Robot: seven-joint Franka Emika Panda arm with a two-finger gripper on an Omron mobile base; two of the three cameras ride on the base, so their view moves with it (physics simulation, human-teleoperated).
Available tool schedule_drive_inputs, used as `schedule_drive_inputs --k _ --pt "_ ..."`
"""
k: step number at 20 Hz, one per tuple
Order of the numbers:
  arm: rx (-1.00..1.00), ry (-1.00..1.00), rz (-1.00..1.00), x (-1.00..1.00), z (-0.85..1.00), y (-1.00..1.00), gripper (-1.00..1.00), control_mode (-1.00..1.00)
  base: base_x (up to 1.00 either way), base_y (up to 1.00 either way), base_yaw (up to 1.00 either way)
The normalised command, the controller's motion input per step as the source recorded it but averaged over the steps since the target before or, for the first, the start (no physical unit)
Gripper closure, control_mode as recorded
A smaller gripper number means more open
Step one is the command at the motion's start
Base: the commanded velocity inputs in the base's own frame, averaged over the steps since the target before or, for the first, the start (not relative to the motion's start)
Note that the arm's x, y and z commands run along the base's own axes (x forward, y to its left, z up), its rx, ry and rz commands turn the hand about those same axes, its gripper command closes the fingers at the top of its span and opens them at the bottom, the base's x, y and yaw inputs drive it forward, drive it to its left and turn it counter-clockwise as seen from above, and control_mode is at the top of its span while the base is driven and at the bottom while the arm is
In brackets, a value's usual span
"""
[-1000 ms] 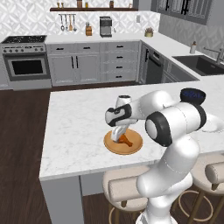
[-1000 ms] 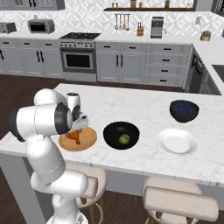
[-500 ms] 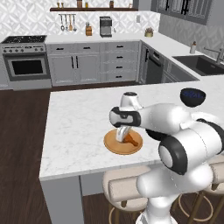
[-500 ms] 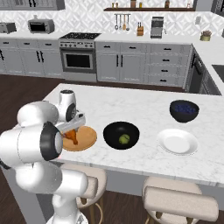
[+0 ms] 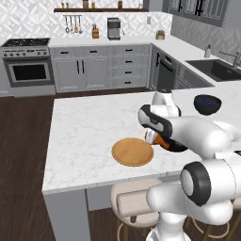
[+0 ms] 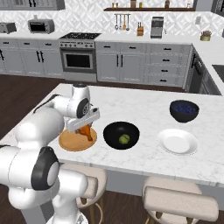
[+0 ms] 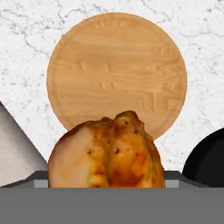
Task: Pick the chicken drumstick and lime from their plates and place them in the bowl. Then put the bowl in the fridge.
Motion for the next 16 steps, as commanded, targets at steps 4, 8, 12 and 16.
schedule_drive_inputs --k 4,8,12,16 --pt "0.0 0.0 -0.06 0.03 0.47 -0.96 1.0 -1.0 0.0 0.0 0.0" --pt "0.0 0.0 -0.05 0.23 0.31 -0.81 1.0 -1.0 0.0 0.0 0.0" --pt "0.0 0.0 -0.04 0.23 0.13 -0.74 1.0 -1.0 0.0 0.0 0.0" --pt "0.0 0.0 0.0 0.24 -0.15 -0.55 1.0 -1.0 0.0 0.0 0.0"
